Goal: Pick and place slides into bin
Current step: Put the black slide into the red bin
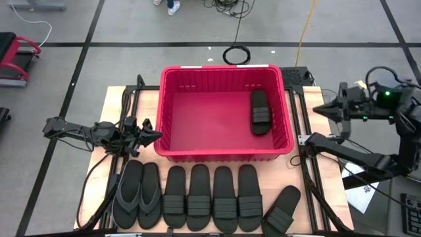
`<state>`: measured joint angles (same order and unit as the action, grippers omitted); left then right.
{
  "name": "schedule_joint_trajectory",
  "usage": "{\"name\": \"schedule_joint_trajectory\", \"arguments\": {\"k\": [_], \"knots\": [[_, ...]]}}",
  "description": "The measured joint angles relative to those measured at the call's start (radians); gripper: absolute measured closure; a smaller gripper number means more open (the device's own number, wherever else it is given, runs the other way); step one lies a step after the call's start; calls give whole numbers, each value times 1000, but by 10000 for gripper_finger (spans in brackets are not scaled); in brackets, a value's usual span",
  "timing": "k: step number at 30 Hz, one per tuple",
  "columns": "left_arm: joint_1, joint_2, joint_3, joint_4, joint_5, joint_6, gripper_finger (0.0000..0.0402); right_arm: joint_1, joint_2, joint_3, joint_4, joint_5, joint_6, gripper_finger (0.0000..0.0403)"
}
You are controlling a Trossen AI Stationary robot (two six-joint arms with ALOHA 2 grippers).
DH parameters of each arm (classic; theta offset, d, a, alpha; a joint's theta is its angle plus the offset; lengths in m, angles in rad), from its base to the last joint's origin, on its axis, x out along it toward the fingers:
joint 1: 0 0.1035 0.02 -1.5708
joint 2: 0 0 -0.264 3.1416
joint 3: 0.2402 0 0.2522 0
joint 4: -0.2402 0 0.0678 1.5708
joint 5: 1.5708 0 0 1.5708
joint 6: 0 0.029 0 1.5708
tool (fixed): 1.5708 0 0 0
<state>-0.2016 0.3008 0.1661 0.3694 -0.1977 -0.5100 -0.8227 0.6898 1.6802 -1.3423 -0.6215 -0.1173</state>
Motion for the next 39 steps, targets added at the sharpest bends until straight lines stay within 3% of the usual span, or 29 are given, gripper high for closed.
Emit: {"name": "schedule_joint_trajectory", "arguments": {"k": [7,12,18,22,25,29,32,39], "knots": [[0,0,0,0,-13,-35,376,0,21,0,228,-217,86,403],[0,0,0,-1,-30,-36,376,0,90,-42,403,-237,125,403],[0,0,0,-2,-33,-13,376,0,129,-236,620,-276,71,403],[0,0,0,-2,-34,-6,376,36,55,-399,757,-320,126,403],[0,0,0,-8,-33,-13,376,108,-42,-540,930,-245,258,403],[0,0,0,-30,-33,-15,376,236,-150,-752,1315,-67,474,403],[0,0,0,-48,-32,-16,376,349,-180,-854,1498,49,568,403],[0,0,0,-54,-23,-12,376,715,-82,-862,1510,221,505,403]]}}
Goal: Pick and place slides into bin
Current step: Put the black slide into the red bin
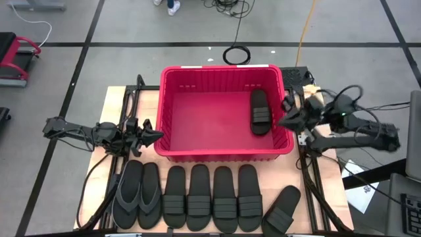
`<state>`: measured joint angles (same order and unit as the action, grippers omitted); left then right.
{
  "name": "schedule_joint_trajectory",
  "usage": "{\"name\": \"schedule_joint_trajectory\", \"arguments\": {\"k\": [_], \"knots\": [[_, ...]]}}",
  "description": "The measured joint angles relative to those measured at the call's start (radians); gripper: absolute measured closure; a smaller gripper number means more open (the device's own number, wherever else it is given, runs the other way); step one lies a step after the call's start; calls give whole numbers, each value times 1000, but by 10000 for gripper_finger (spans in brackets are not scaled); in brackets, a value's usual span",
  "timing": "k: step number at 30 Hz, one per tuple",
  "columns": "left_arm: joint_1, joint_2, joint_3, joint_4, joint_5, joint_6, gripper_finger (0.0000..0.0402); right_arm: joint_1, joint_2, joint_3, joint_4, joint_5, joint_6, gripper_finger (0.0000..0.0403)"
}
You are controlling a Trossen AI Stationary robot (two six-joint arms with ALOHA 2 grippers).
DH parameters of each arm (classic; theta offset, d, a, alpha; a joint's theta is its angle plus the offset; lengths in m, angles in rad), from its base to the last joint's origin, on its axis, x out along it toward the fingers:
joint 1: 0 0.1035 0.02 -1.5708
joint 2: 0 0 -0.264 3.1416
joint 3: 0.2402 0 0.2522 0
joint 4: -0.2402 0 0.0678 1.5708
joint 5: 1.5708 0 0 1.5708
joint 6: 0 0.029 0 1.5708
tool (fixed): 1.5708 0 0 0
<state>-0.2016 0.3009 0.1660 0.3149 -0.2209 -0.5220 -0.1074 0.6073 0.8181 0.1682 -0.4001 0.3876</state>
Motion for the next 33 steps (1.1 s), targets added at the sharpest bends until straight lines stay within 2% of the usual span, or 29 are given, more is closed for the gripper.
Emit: {"name": "schedule_joint_trajectory", "arguments": {"k": [7,11,16,21,27,33], "knots": [[0,0,0,-2,12,-12,376,313,130,175,-386,239,-144,403],[0,0,0,-7,13,-31,376,433,208,322,-607,324,-124,403],[0,0,0,-31,15,-40,376,573,337,462,-826,339,-43,403],[0,0,0,-49,45,-49,376,689,466,557,-1128,330,48,403],[0,0,0,-52,71,-63,376,779,549,530,-1035,178,104,403],[0,0,0,-66,109,-47,376,858,585,443,-938,112,198,403]]}}
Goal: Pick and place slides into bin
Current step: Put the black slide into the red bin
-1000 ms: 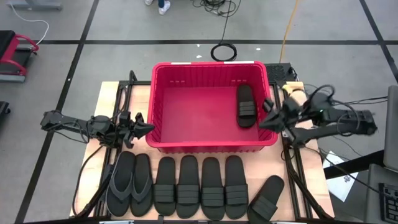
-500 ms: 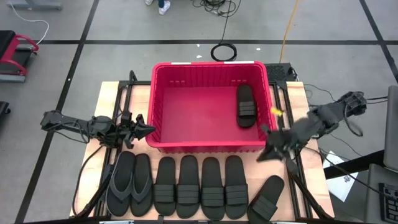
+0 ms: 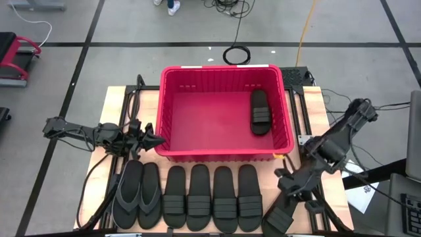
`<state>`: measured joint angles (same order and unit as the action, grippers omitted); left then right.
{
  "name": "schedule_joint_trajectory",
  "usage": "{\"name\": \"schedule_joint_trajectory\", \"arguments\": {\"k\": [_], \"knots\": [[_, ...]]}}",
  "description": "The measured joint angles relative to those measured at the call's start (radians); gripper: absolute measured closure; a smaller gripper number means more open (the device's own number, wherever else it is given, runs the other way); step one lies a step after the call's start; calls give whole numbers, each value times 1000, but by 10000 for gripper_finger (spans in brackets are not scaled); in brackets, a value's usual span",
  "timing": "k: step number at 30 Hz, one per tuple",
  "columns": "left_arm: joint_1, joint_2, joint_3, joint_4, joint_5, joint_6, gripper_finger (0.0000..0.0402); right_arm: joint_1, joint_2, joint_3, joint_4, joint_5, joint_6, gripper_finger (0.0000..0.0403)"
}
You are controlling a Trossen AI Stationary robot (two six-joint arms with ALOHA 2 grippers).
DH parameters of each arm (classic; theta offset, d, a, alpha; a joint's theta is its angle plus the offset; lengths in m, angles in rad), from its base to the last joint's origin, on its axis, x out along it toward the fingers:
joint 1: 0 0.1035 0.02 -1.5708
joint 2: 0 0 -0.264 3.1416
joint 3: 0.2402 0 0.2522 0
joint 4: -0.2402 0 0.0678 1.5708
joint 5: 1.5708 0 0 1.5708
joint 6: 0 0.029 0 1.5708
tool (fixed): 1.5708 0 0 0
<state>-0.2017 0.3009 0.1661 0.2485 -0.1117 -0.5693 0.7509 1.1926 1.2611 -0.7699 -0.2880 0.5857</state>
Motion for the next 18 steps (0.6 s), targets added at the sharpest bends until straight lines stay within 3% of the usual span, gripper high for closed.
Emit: {"name": "schedule_joint_trajectory", "arguments": {"k": [4,8,13,18], "knots": [[0,0,0,0,16,21,376,23,-13,-137,98,-9,130,402],[0,0,0,0,45,22,376,26,-36,-289,365,-2,293,381],[0,0,0,-25,134,10,376,29,-35,-409,459,-3,505,316],[0,0,0,-53,183,6,376,57,-35,-488,523,1,619,230]]}}
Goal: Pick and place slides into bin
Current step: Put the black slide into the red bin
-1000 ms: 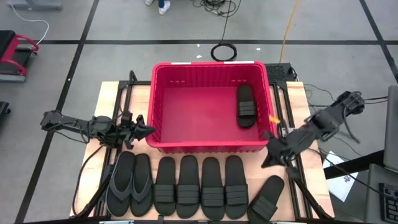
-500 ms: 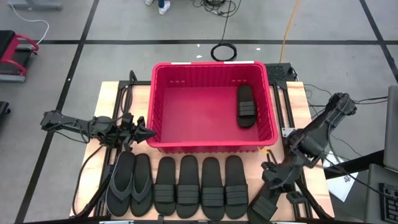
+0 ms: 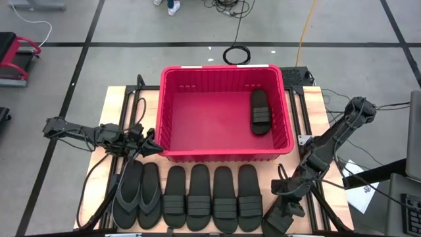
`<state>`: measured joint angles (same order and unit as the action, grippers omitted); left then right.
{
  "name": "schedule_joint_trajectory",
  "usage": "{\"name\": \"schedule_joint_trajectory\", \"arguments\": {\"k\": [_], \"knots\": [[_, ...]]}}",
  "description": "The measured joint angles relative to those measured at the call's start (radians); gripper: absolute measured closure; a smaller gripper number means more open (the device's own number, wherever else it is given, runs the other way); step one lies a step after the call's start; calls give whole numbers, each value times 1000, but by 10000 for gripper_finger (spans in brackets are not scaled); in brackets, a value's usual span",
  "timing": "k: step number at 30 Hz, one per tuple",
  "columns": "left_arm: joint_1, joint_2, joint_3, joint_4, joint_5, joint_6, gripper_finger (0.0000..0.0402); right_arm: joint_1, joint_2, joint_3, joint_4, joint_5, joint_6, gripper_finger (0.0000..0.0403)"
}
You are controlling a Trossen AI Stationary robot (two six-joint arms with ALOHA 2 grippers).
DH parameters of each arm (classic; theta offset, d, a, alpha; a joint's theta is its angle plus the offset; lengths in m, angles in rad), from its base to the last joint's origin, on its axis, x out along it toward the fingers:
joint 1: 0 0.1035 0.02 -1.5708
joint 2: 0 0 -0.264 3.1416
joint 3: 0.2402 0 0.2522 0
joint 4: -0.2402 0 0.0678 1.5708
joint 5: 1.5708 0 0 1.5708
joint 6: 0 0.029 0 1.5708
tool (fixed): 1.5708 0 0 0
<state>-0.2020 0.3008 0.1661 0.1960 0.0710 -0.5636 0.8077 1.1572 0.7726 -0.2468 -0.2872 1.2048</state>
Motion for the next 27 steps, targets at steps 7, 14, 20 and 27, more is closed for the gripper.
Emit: {"name": "schedule_joint_trajectory", "arguments": {"k": [7,14,20,27], "knots": [[0,0,0,0,1,0,376,42,0,-124,169,29,147,150],[0,0,0,0,-11,-7,376,103,0,-220,229,84,264,145],[0,0,0,-3,-17,-2,376,155,3,-275,289,180,355,145],[0,0,0,-4,-18,1,376,171,103,-280,437,259,378,145]]}}
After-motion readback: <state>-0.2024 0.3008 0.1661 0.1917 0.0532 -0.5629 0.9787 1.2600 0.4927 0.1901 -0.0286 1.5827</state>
